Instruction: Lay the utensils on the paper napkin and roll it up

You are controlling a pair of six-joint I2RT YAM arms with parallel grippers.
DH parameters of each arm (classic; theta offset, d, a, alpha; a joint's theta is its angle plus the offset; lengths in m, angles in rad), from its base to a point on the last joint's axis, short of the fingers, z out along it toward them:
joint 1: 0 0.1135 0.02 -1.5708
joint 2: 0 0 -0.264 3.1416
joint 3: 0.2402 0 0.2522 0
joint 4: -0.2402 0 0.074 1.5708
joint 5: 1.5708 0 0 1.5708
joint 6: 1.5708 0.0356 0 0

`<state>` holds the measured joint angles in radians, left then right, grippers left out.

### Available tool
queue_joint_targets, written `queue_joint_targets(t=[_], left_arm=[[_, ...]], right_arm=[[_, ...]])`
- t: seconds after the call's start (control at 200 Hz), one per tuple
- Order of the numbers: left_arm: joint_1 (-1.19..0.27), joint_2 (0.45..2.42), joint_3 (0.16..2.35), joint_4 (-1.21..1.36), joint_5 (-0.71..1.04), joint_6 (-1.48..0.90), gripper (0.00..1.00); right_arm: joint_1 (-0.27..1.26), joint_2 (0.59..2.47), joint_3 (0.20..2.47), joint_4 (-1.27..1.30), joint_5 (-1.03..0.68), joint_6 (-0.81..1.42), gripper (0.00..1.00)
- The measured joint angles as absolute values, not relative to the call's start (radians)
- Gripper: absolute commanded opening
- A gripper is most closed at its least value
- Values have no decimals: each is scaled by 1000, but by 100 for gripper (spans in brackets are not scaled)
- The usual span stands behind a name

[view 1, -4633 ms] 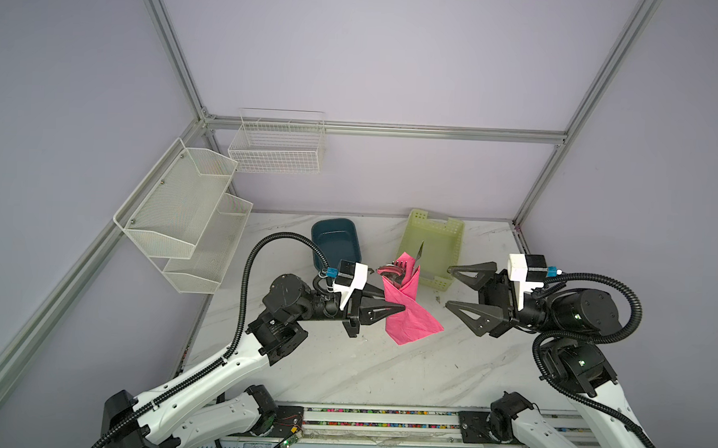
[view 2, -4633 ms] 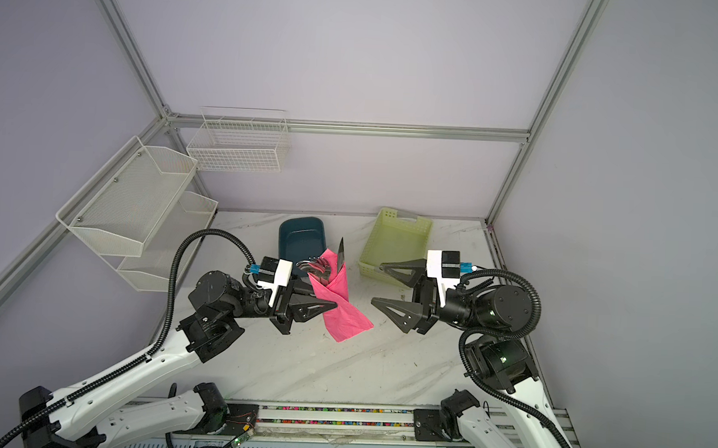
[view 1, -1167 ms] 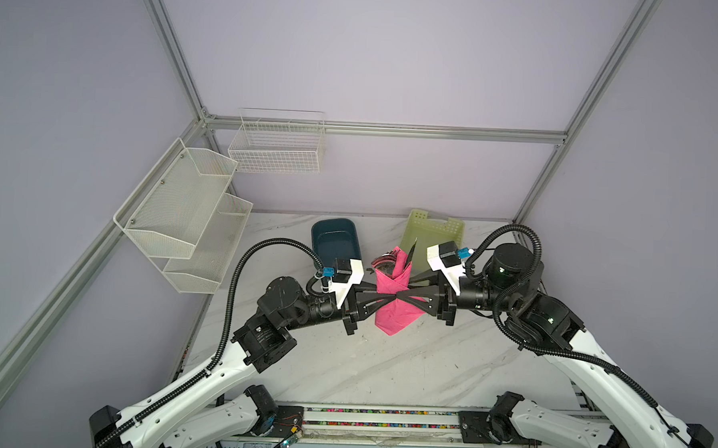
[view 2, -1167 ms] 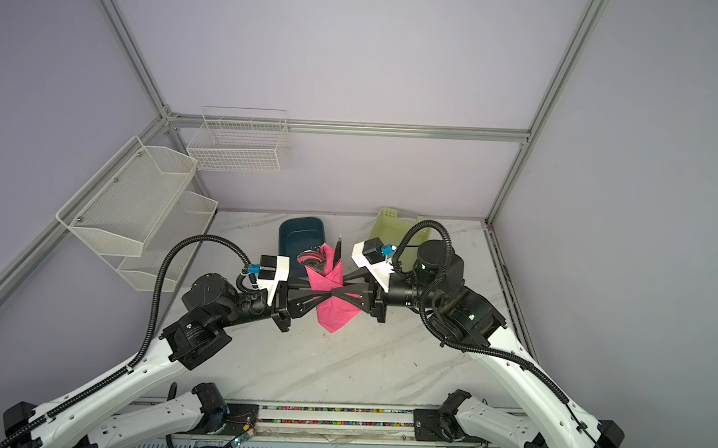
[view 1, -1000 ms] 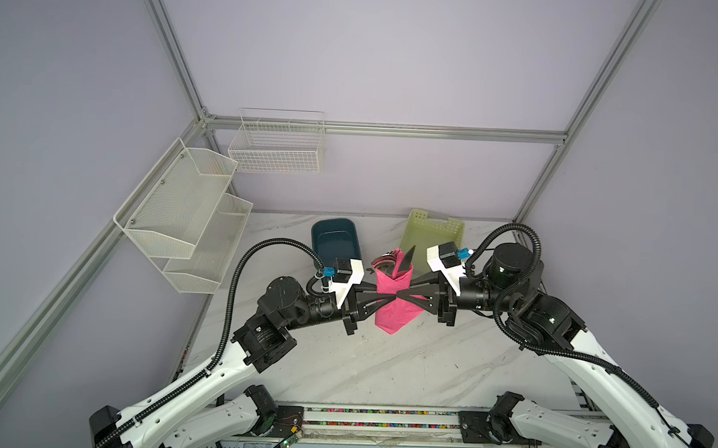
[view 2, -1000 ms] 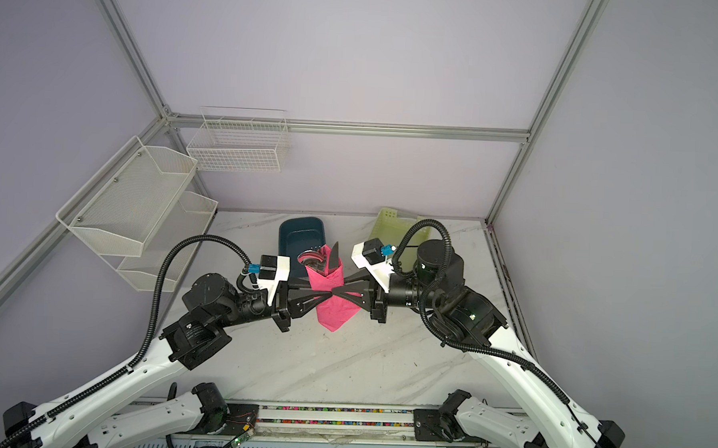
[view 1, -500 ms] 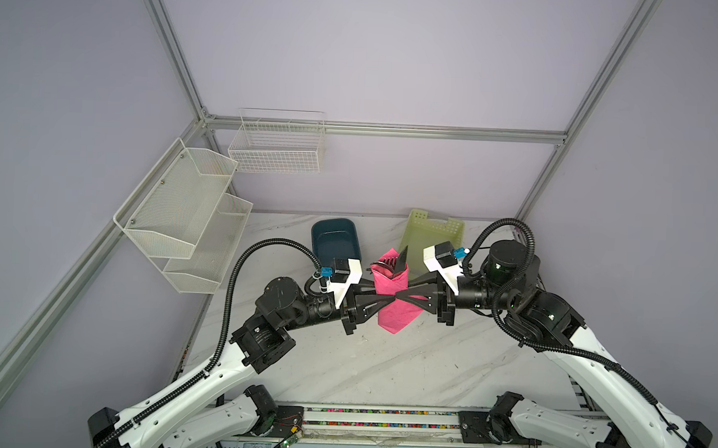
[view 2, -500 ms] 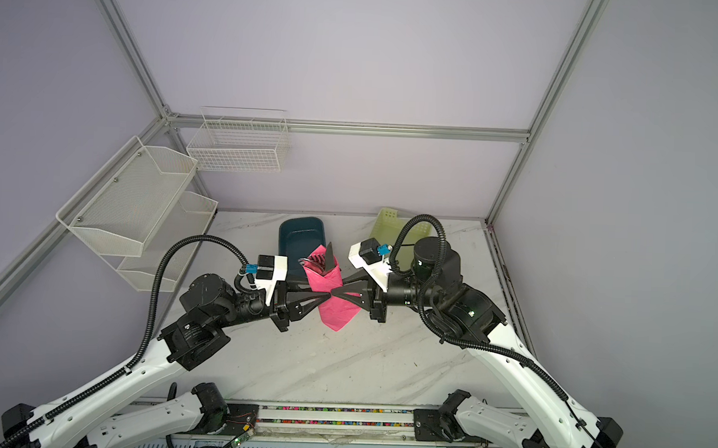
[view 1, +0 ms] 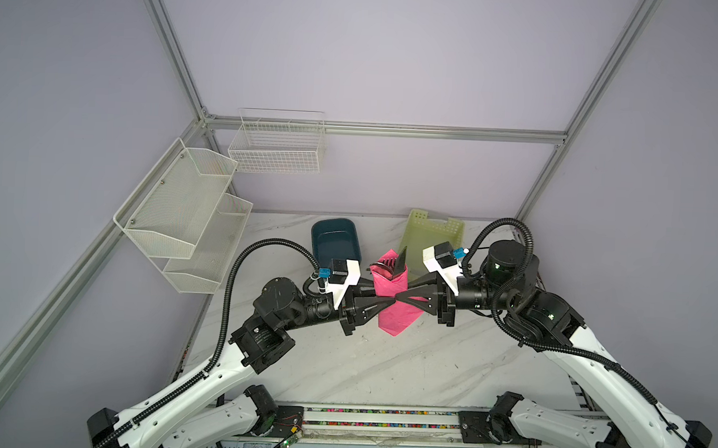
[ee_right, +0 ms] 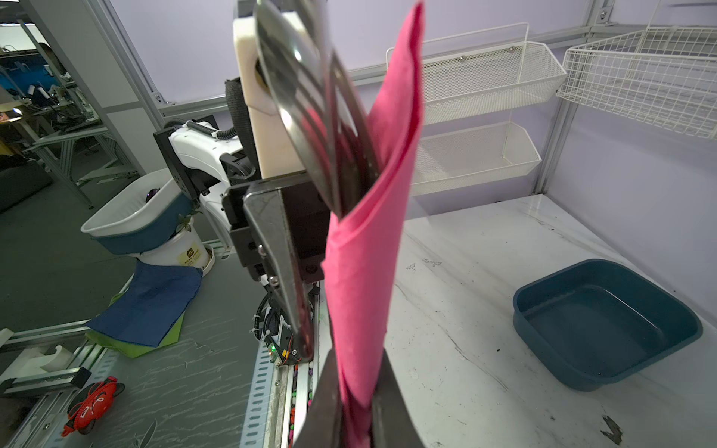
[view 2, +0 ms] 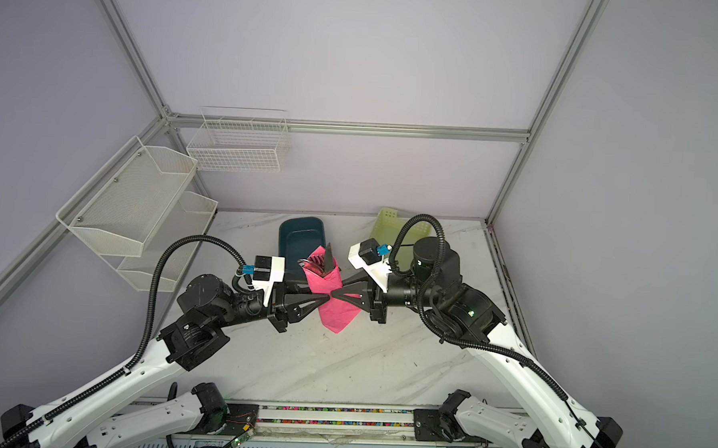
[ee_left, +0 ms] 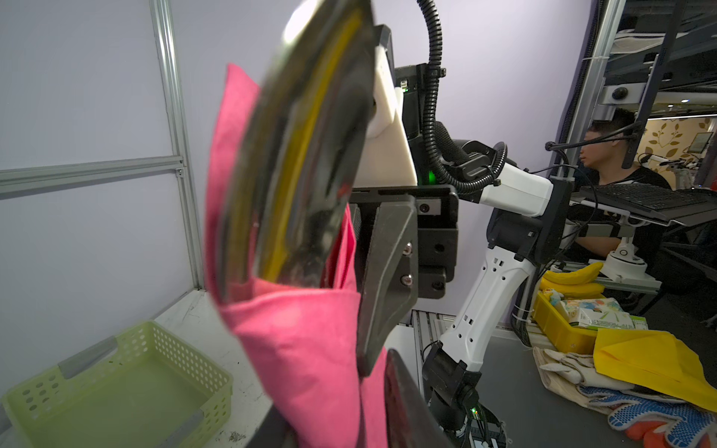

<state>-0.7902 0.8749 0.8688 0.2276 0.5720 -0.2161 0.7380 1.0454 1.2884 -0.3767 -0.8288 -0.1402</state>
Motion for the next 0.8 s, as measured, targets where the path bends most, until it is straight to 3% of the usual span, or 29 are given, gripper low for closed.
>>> queue_joint_targets(t=[0.445, 0.8], left_arm=[[-790, 875, 869, 247, 638, -252, 34], [-790, 884, 869, 247, 688, -252, 23]], right_arm=[[738, 1022, 1317, -304, -888, -77, 0], [738, 1013, 1320, -266, -910, -52, 0]])
